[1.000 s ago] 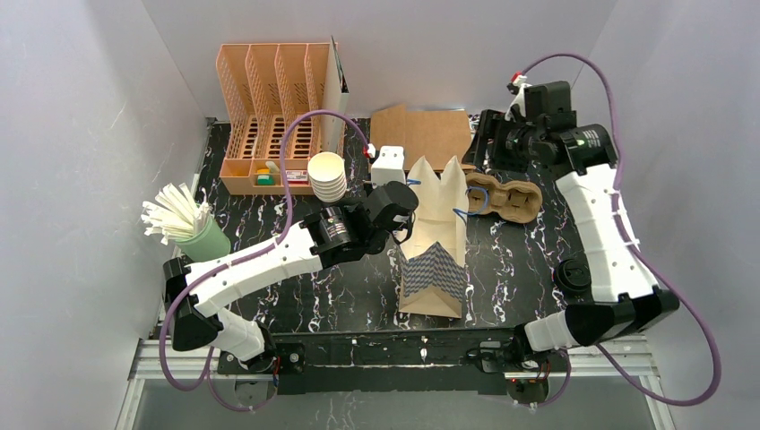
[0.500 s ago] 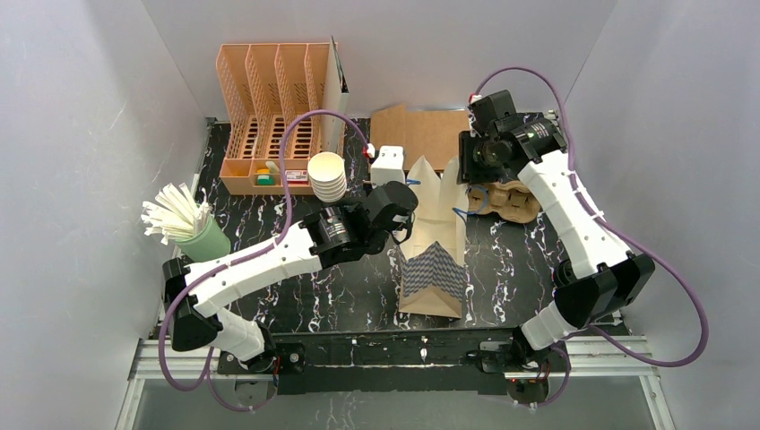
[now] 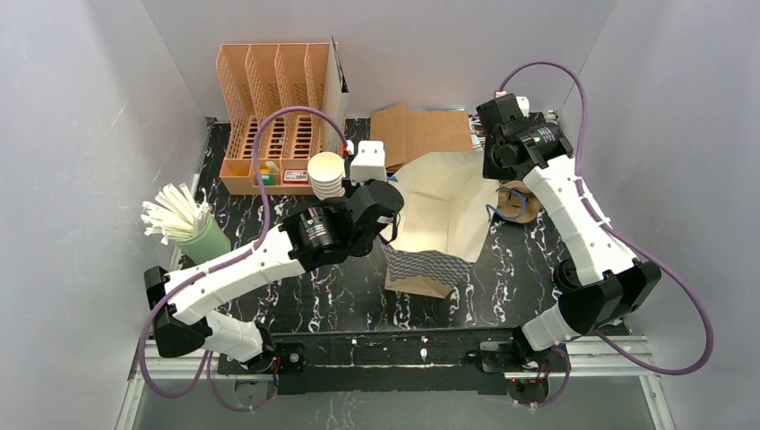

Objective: Pack the takeout coffee

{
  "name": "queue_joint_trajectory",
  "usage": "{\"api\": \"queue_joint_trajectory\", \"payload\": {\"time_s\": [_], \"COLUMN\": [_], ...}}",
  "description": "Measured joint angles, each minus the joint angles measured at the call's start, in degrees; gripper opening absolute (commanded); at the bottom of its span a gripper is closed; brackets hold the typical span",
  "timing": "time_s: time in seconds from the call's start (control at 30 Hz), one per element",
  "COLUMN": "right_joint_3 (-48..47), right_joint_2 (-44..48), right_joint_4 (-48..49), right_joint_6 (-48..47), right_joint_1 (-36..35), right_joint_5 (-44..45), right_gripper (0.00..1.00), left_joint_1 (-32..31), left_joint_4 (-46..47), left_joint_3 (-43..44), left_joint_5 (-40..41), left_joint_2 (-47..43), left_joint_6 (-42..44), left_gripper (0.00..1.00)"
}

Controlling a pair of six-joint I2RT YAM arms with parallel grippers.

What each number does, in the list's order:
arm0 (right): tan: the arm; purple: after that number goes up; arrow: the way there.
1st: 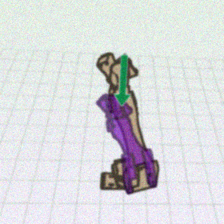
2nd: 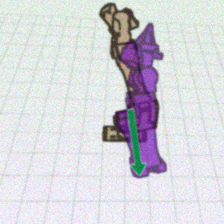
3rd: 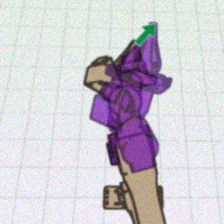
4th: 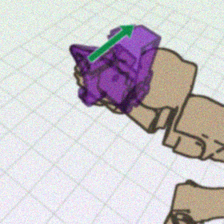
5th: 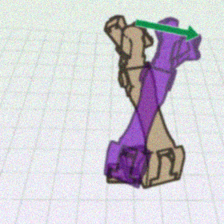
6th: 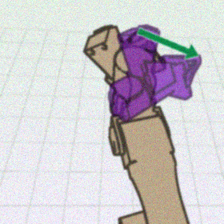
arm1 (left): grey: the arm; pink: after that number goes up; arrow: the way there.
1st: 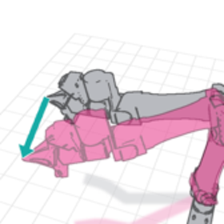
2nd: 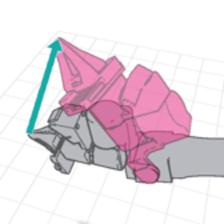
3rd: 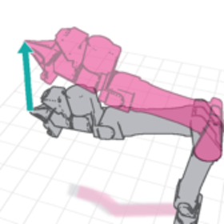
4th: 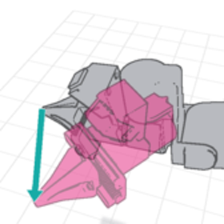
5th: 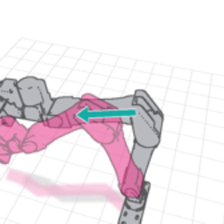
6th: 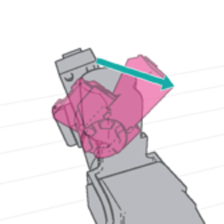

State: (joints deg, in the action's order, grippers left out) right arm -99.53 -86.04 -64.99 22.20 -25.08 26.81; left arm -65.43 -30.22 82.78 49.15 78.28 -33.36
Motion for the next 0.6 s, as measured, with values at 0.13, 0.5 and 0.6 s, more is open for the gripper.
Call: {"api": "queue_joint_trajectory", "payload": {"time_s": [0.13, 0.5, 0.6], "right_joint_3": [0.0, 1.7, 1.1], "right_joint_2": [0.2, 6.1, 8.2], "right_joint_4": [-1.0, 3.6, 5.0], "right_joint_6": [1.6, -3.9, -6.3], "right_joint_1": [0.0, 0.3, 0.4], "right_joint_5": [4.8, -5.1, -10.9], "right_gripper": [0.04, 0.47, 0.53], "left_joint_1": [0.0, -0.1, -0.1], "left_joint_4": [-1.9, -1.0, 0.0], "left_joint_3": [0.7, 0.7, 0.7], "left_joint_5": [3.9, 1.4, -0.1], "left_joint_2": [-0.7, -1.1, -1.1], "left_joint_6": [1.3, 6.4, 7.4], "left_gripper": [0.0, 0.0, 0.0]}}
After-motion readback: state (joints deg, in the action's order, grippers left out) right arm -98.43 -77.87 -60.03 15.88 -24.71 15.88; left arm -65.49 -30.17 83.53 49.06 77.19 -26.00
